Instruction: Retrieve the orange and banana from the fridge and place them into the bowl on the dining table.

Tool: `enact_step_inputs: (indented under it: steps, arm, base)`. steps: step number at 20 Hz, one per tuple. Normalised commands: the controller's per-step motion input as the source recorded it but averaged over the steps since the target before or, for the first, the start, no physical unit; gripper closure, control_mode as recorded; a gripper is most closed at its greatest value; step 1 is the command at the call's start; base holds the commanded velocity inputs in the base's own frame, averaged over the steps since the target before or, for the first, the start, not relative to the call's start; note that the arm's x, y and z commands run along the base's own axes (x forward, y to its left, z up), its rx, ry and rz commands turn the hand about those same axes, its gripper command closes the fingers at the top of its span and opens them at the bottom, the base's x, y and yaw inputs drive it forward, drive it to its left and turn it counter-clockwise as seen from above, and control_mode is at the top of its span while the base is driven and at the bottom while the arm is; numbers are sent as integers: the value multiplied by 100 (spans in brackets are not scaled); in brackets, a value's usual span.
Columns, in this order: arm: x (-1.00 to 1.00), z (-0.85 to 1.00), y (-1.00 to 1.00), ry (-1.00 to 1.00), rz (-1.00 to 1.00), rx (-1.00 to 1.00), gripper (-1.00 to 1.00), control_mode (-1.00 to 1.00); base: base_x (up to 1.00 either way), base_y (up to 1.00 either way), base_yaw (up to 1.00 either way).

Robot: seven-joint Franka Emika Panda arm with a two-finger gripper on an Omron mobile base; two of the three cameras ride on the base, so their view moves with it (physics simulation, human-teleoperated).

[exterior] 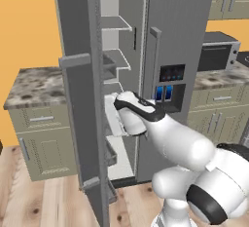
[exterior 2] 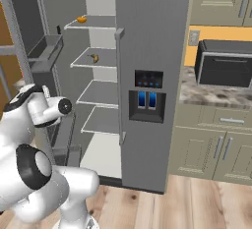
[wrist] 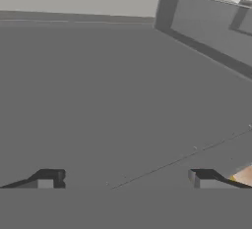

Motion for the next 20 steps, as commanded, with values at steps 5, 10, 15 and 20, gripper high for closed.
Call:
enact_step_inputs:
  steps: [5,10,15,20]
  arm:
    - [15,-18,100,2,0,0,-100,-100]
    - [-64,30,-33,-22,-8,0,-100,-100]
    - [-27,65,-100,-13,-14,0,-100,-100]
    - [0,75,-62,7,-10,-3,-100,-100]
  base:
    - [0,0,0]
    - [0,0,0]
    - [0,0,0]
    - [0,0,0]
